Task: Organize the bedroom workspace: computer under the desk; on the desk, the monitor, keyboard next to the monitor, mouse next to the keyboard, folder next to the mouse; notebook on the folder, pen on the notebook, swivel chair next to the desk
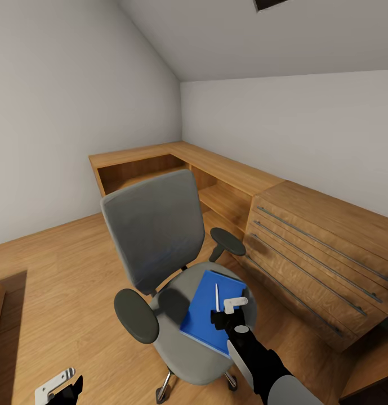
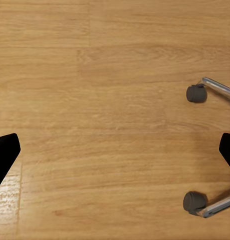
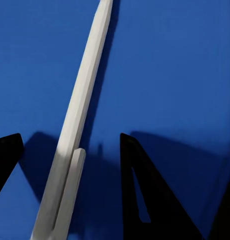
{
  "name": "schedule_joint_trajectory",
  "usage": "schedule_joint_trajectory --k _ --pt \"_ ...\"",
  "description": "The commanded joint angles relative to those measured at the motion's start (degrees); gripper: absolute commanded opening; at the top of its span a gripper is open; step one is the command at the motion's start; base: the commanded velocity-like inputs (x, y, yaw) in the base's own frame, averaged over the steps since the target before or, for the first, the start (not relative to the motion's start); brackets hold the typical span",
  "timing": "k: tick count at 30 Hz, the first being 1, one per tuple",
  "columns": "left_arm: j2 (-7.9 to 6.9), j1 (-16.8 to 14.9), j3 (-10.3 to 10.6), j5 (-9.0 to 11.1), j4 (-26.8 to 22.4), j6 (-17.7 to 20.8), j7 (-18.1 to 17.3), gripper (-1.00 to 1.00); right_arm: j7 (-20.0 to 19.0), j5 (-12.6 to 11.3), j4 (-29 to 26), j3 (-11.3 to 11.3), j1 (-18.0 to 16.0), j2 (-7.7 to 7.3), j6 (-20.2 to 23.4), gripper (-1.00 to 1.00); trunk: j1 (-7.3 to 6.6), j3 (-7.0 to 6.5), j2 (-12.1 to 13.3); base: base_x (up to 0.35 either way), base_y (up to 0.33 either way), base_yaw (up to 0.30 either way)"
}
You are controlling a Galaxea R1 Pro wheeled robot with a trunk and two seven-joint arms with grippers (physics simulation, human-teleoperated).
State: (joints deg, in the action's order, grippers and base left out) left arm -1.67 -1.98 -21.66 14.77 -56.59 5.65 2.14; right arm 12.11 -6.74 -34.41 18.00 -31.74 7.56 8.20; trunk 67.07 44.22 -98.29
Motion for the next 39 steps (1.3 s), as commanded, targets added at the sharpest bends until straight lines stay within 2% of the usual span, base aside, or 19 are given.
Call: schedule_joint_trajectory --k 1,9,12,14,19,39 --pt "0.00 0.0 0.0 0.6 -0.1 0.3 0.2 1.00 0.6 -0.6 1.2 0.3 0.0 -0.09 0.3 -1.00 0.00 0.06 0.0 0.000 0.000 0.000" --pt "0.00 0.0 0.0 0.6 -0.1 0.2 0.2 1.00 0.7 -0.6 1.1 0.1 0.0 -0.09 0.6 -1.00 0.00 0.06 0.0 0.000 0.000 0.000" --pt "-0.04 0.0 0.0 0.6 -0.1 0.2 0.2 1.00 0.7 -1.0 0.7 -0.8 0.0 -0.09 2.3 -1.00 0.00 0.06 0.0 0.000 0.000 0.000" --pt "-0.05 0.0 0.1 0.6 -0.1 0.2 0.2 1.00 0.6 -2.0 -0.5 -1.8 0.0 -0.12 4.2 -1.00 0.00 0.06 0.0 0.000 0.000 0.000" --pt "-0.08 0.0 0.0 0.6 -0.1 0.3 0.2 1.00 0.6 -4.4 -2.3 -2.5 -0.1 -0.24 6.4 -1.00 0.00 0.06 0.0 0.000 0.000 0.000" --pt "-0.08 0.0 0.0 0.6 -0.1 0.3 0.2 1.00 0.5 -4.9 -2.6 -2.5 0.0 -0.18 7.5 -1.00 0.00 0.06 0.0 0.000 0.000 0.000"
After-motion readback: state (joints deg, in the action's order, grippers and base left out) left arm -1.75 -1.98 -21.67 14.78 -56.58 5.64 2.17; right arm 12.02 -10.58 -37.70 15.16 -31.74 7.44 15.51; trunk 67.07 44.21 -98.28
